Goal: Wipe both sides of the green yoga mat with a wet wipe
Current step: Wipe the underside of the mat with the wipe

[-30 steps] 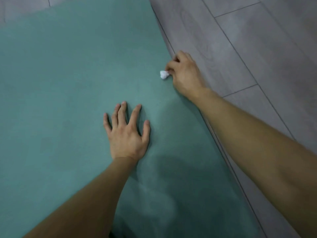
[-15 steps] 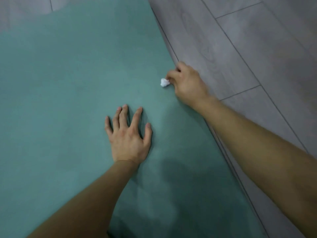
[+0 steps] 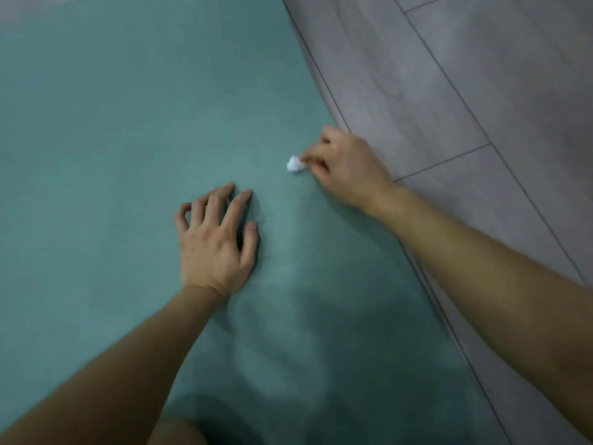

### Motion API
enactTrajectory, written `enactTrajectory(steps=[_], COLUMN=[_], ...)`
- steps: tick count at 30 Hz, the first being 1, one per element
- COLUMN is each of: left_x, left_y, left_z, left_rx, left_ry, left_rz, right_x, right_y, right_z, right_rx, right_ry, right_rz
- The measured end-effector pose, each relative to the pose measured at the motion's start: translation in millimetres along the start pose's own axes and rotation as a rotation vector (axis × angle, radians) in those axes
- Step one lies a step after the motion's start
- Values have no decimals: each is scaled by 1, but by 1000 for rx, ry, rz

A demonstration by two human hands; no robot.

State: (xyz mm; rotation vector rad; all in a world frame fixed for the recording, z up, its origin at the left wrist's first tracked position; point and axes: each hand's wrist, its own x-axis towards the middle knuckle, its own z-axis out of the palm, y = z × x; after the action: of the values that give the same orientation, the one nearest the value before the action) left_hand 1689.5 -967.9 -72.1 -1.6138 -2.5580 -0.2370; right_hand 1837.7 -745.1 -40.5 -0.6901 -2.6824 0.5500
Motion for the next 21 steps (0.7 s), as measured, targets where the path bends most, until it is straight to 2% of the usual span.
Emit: enactTrajectory(steps=[3, 5, 7, 10, 12, 14, 17, 19, 21], left_x=[-1, -1, -1, -3, -3, -2, -2, -2, -2], left_y=[1, 0, -2, -2, -2, -1, 0, 1, 1], left_z=[1, 2, 3, 5, 4, 3, 1, 1, 3], left_rx=[-14, -23, -35, -43, -36, -33, -31, -40, -38], left_ry=[-2, -4, 13, 34, 45, 39, 33, 22, 21], left_rz=[-13, -15, -11, -2, 1, -4, -8, -9, -7], right_x=[55, 49, 6, -91, -114, -81, 3, 28, 4], right_y=[29, 16, -15, -67, -74, -51, 7, 32, 24], right_z=[-3, 0, 6, 7, 3, 3, 2, -5, -6], right_rx=[-75, -68, 21, 240, 298, 215, 28, -10, 21], right_ry=[43, 9, -41, -226, -263, -160, 77, 122, 106], right_rz=[175, 196, 87, -119, -180, -158, 24, 159, 189])
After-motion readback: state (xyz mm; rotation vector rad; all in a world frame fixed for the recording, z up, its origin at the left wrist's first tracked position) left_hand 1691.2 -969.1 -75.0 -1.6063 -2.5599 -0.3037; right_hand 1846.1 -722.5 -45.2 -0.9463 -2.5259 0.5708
